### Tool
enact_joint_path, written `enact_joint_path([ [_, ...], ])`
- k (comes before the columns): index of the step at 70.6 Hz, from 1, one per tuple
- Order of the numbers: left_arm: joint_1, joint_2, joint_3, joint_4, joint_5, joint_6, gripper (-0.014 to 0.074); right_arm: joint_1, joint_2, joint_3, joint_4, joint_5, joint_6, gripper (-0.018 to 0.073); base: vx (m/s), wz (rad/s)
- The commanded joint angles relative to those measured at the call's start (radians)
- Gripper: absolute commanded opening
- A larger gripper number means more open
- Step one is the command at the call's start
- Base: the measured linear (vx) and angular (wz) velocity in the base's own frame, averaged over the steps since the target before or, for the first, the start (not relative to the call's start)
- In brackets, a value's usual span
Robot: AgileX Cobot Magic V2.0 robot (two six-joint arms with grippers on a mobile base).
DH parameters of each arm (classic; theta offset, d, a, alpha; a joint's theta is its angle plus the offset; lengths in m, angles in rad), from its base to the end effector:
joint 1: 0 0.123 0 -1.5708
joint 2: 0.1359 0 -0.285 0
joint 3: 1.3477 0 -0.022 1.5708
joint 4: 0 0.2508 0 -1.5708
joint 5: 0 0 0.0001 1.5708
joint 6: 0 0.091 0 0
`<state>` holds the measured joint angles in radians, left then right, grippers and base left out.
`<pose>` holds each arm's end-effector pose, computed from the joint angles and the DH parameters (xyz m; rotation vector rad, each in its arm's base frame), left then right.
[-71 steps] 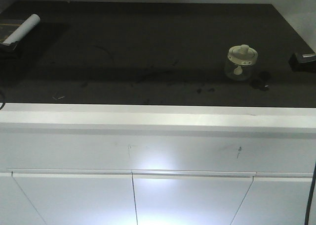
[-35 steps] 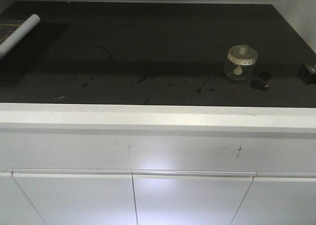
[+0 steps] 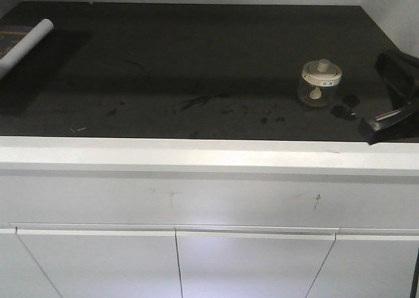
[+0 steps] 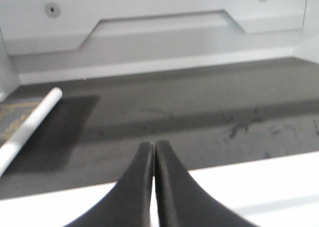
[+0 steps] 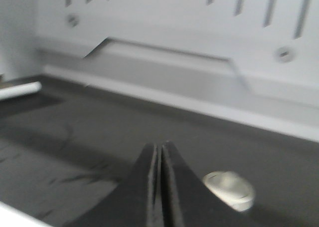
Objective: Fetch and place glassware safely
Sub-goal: 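Reach the right gripper into the hood above the glass jar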
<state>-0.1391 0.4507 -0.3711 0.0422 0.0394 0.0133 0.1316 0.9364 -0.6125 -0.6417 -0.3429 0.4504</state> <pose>0.1032 -0.0143 0.3017 0.1544 1.5955 -0.0636 0.1976 0.0446 0.3395 -0.3830 1.4825 0.1300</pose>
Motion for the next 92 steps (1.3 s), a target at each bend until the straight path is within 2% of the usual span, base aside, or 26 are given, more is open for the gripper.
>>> enact_joint_path([
  [1,-0.007,-0.043,-0.011,-0.01,0.0,-0.005,-0.0007,0.05,-0.013,-0.027,-0.007,-0.005,0.017,-0.0003,0.0,0.0],
  [14,-0.007,-0.078,-0.009,-0.01,0.105,-0.005,-0.0007,0.063,-0.012,-0.027,-0.007,0.014,0.018,-0.0003,0.0,0.0],
  [27,-0.007,-0.078,-0.009,-0.01,0.136,-0.005,-0.0007,0.063,-0.012,-0.027,-0.007,0.03,0.018,0.0003,0.0,0.0],
  [35,-0.007,-0.078,-0.009,-0.01,0.138,-0.005,-0.0007,0.062,-0.012,-0.027,-0.006,0.035,0.018,0.0043,0.0,0.0],
  [45,-0.007,-0.078,-0.009,-0.01,0.138,-0.005,-0.0007,0.062,-0.003,-0.027,0.014,0.042,0.018,0.0179,0.0,0.0],
  [53,-0.007,-0.078,-0.009,-0.01,0.138,-0.005,-0.0007,0.062,0.036,-0.027,0.018,0.045,0.018,0.0342,0.0,0.0],
  [60,-0.007,-0.078,-0.009,-0.01,0.138,-0.005,-0.0007,0.057,0.093,-0.027,0.066,0.044,0.018,0.0451,0.0,0.0],
  [64,-0.007,-0.078,-0.009,-0.01,0.138,-0.005,-0.0007,0.042,0.13,-0.028,0.115,0.038,0.016,0.0482,0.0,0.0],
  [72,-0.007,-0.078,-0.009,-0.01,0.138,-0.005,-0.0007,-0.016,0.216,-0.03,0.163,-0.031,-0.001,0.0494,0.0,0.0],
  [82,-0.007,-0.078,-0.009,-0.01,0.138,-0.005,-0.0007,-0.095,0.339,-0.036,0.164,-0.222,-0.034,0.0491,0.0,0.0],
  [92,-0.007,-0.078,-0.009,-0.01,0.138,-0.005,-0.0007,-0.128,0.458,-0.115,0.163,-0.28,-0.035,0.0491,0.0,0.0],
])
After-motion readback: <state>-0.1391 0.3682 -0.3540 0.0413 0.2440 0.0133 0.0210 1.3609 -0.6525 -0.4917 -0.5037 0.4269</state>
